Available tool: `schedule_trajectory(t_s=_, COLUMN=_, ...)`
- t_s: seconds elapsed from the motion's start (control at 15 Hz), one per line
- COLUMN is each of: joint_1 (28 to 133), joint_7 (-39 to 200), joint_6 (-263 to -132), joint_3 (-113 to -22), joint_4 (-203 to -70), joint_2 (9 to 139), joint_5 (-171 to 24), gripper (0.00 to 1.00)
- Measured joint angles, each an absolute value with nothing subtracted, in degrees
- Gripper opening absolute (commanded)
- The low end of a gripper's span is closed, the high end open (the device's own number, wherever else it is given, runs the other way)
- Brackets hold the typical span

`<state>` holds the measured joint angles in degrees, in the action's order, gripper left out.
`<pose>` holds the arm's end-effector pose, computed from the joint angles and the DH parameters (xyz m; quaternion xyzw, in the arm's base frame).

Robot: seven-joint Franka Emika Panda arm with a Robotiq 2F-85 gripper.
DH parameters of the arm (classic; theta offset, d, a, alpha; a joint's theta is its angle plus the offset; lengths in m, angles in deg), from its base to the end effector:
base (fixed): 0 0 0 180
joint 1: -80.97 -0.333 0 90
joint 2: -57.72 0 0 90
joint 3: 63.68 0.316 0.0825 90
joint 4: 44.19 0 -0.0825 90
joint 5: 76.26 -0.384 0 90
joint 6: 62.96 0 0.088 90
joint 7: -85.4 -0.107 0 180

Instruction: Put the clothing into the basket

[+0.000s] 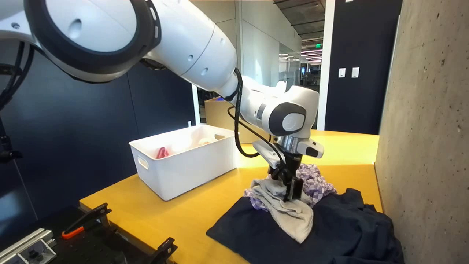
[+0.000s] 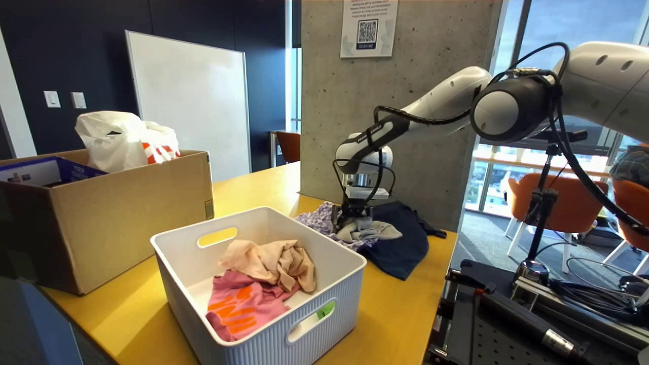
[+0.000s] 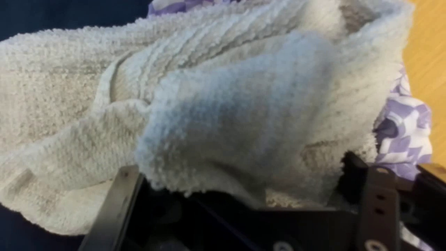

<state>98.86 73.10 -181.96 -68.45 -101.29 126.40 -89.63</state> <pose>0.7137 -0.2613 0.0986 -0.9385 0.3356 0.0518 0.0633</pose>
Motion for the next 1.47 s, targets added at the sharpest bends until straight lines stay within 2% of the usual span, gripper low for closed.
schedule_trajectory(t_s=0.47, joint_1=98.5, joint_7=72.32, joint_6=-176.5, joint_3=-68.05, joint_4=-93.18, joint_2=128.41, joint_5=-89.44, gripper=0.01)
schedule_trajectory(t_s=1.07, joint_1=93.97, joint_7=71.01, joint_6=-175.73, joint_3=-67.33, joint_4=-86.13, joint_2=126.46, joint_5=-89.44, gripper=0.04)
schedule_trajectory(t_s=1.47, joint_1=96.7, joint_7=70.56, joint_6=-181.34, joint_3=-68.45, joint_4=-95.83, joint_2=117.7, joint_5=-89.95, gripper=0.04)
